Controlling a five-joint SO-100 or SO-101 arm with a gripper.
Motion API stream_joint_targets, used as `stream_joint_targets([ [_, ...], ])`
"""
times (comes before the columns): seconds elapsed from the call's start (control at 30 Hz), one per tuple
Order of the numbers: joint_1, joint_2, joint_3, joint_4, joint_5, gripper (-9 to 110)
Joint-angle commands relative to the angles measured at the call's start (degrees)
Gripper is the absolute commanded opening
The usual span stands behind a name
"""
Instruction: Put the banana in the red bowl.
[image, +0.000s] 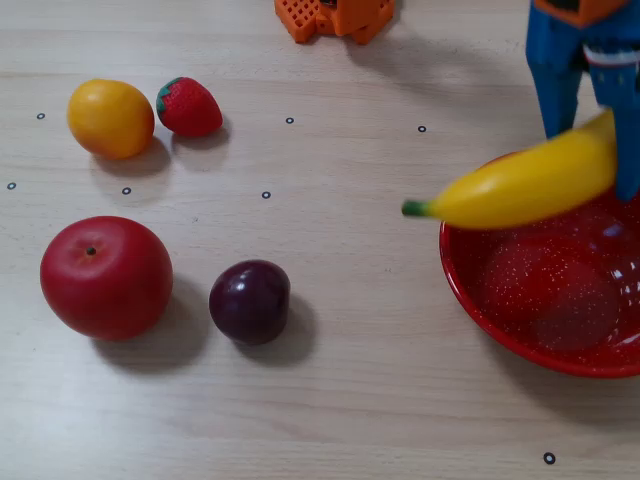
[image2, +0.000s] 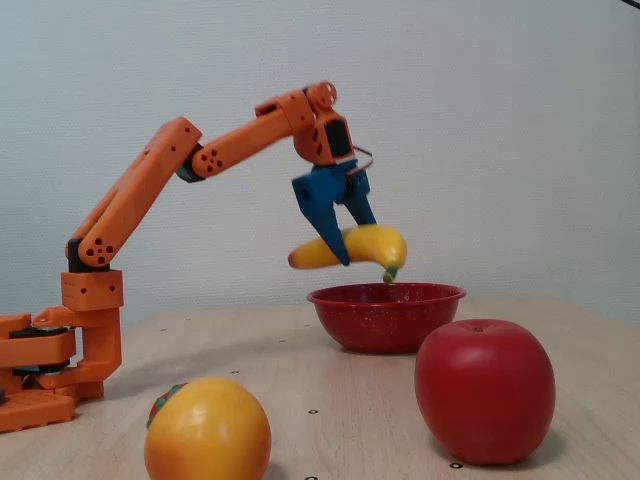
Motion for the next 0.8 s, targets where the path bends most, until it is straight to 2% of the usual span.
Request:
stream_joint_targets([
  [0.0, 0.5, 3.6, -5.5, -3.4, 1.7, 0],
  [0.07, -0.1, 3.2, -4.0, -5.0, 2.6, 4],
  [0.17, -1.4, 2.6, -2.7, -6.0, 3.1, 31],
  [0.2, -1.8, 2.6, -2.5, -6.1, 3.3, 32],
  [0.53, -3.9, 5.1, 0.5, -6.3, 3.7, 29],
  [0.77, -5.7, 10.2, 1.1, -9.0, 1.2, 17],
])
